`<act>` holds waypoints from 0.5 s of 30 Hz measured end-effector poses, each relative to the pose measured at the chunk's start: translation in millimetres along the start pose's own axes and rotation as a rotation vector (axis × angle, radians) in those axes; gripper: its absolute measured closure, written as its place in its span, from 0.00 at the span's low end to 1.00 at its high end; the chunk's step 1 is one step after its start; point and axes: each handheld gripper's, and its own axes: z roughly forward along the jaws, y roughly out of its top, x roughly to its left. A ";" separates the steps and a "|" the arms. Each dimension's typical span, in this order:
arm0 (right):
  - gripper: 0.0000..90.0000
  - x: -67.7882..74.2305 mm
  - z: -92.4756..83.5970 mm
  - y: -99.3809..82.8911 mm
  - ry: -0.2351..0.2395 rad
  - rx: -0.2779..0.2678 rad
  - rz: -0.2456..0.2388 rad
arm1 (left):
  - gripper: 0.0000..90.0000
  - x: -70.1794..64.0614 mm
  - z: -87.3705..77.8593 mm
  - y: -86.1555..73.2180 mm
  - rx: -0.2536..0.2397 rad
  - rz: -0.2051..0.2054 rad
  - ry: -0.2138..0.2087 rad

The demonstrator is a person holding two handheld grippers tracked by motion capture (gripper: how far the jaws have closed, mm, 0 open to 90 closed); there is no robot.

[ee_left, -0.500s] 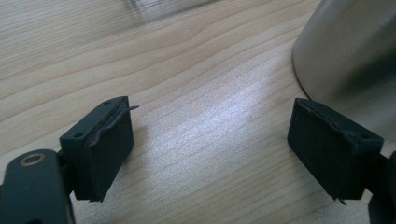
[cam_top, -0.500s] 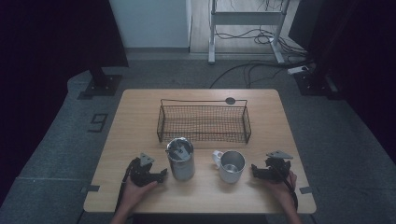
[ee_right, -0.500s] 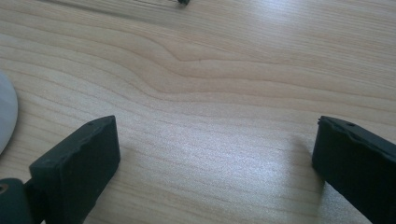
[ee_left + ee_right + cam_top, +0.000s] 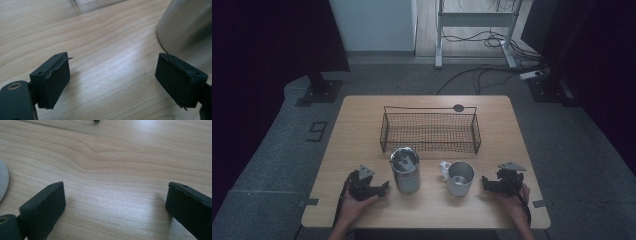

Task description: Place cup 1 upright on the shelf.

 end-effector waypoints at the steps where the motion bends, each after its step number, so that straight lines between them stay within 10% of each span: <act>1: 0.03 0.0 0.0 0.0 0.000 0.000 0.000 | 0.14 1.1 -1.8 0.4 -0.003 -0.003 -0.006; 15: 0.03 0.0 -0.2 0.0 0.000 0.000 -0.002 | 0.15 -3.0 -27.4 5.0 -0.125 0.001 -0.086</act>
